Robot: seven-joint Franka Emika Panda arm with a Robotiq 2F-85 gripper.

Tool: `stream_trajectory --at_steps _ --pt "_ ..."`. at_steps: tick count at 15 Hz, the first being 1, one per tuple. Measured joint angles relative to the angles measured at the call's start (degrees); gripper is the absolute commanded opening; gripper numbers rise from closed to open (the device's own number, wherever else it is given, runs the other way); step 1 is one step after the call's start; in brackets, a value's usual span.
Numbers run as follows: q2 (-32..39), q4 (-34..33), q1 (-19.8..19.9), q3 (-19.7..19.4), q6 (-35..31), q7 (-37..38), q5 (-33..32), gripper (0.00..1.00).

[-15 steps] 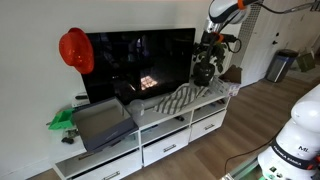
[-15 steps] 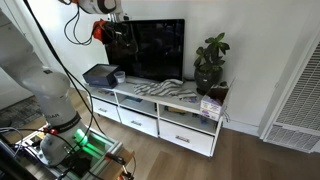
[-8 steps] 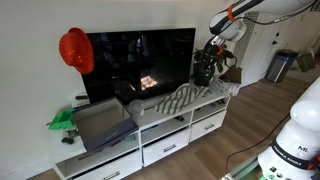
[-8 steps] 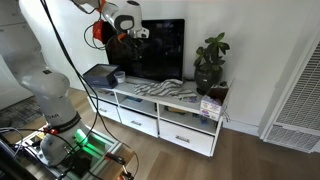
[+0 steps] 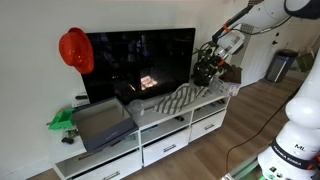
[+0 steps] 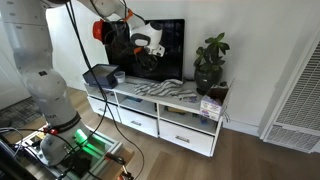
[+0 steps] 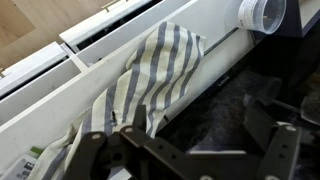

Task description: Put the sachet in the white box.

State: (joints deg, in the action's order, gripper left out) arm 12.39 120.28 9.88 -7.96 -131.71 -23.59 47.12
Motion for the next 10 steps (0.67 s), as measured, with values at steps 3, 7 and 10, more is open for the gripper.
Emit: stream_trajectory --at_steps 3,7,10 --pt "5.2 -4.3 3.5 0.0 2.0 -0.7 2.4 1.00" --pt "11.7 -9.3 7.3 0.4 5.4 -1.3 5.3 1.00" --pt "16.4 -12.3 9.6 0.5 6.8 -1.9 7.2 1.00"
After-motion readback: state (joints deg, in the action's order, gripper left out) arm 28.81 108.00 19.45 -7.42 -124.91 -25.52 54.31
